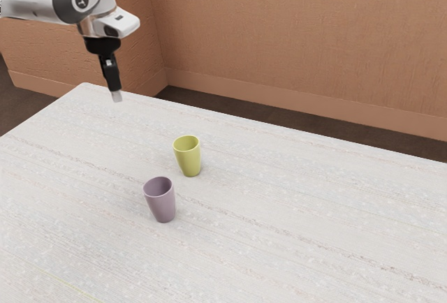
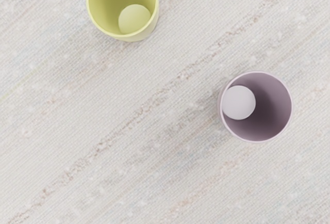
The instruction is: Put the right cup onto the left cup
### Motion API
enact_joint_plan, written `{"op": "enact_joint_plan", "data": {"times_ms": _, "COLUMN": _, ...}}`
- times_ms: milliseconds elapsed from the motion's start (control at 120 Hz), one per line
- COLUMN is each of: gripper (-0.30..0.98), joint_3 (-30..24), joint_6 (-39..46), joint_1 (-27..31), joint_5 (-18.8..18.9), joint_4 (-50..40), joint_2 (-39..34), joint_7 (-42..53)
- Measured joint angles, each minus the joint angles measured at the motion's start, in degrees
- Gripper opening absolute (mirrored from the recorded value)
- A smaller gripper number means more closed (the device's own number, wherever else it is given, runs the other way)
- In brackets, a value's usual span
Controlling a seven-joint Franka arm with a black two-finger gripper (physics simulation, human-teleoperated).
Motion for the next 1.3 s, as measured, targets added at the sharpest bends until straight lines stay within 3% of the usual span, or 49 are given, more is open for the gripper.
{"op": "enact_joint_plan", "data": {"times_ms": 125, "gripper": 0.69, "joint_3": -0.08, "joint_6": 0.80, "joint_1": 0.07, "joint_5": -0.28, "joint_4": -0.07, "joint_2": 1.81, "joint_7": 1.13}}
{"op": "enact_joint_plan", "data": {"times_ms": 250, "gripper": 0.69, "joint_3": -0.12, "joint_6": 3.32, "joint_1": 2.92, "joint_5": -1.66, "joint_4": 1.86, "joint_2": 8.41, "joint_7": 2.98}}
{"op": "enact_joint_plan", "data": {"times_ms": 458, "gripper": 0.69, "joint_3": -0.13, "joint_6": 6.01, "joint_1": 2.65, "joint_5": -2.38, "joint_4": 6.01, "joint_2": 15.54, "joint_7": 5.76}}
{"op": "enact_joint_plan", "data": {"times_ms": 1033, "gripper": 0.69, "joint_3": -0.72, "joint_6": 14.03, "joint_1": 2.35, "joint_5": -3.62, "joint_4": 6.62, "joint_2": 23.83, "joint_7": 9.76}}
{"op": "enact_joint_plan", "data": {"times_ms": 1300, "gripper": 0.69, "joint_3": -1.81, "joint_6": 16.30, "joint_1": 1.83, "joint_5": -5.11, "joint_4": 14.38, "joint_2": 29.09, "joint_7": 10.79}}
